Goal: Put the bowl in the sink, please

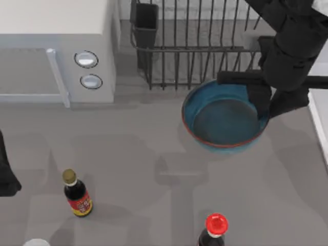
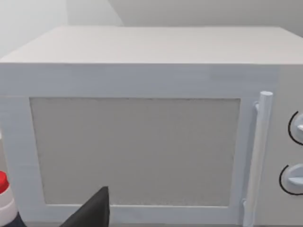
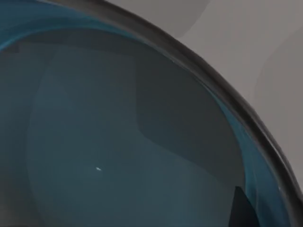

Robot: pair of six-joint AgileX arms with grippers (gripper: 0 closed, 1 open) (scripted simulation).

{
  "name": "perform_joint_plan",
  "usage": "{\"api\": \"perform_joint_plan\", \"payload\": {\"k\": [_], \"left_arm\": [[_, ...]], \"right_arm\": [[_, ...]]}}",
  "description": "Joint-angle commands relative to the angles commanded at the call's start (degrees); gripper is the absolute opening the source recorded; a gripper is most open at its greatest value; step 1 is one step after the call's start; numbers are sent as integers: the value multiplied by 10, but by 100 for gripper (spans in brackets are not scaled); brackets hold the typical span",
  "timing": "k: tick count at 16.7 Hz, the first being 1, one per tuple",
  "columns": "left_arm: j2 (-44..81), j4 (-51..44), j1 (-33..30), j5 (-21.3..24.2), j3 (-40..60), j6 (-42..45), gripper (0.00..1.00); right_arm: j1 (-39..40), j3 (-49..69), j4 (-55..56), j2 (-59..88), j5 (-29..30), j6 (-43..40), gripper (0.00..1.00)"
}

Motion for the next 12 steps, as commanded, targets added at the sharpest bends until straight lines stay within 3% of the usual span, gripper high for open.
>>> {"api": "perform_joint_plan", "payload": {"k": [5, 12], "left_arm": [[0, 0, 0, 0, 0, 0, 100], [0, 0, 0, 0, 0, 0, 100]], "right_arm": [[-82, -129, 211, -28, -74, -40, 0], [-277, -389, 707, -74, -180, -136, 0]]}}
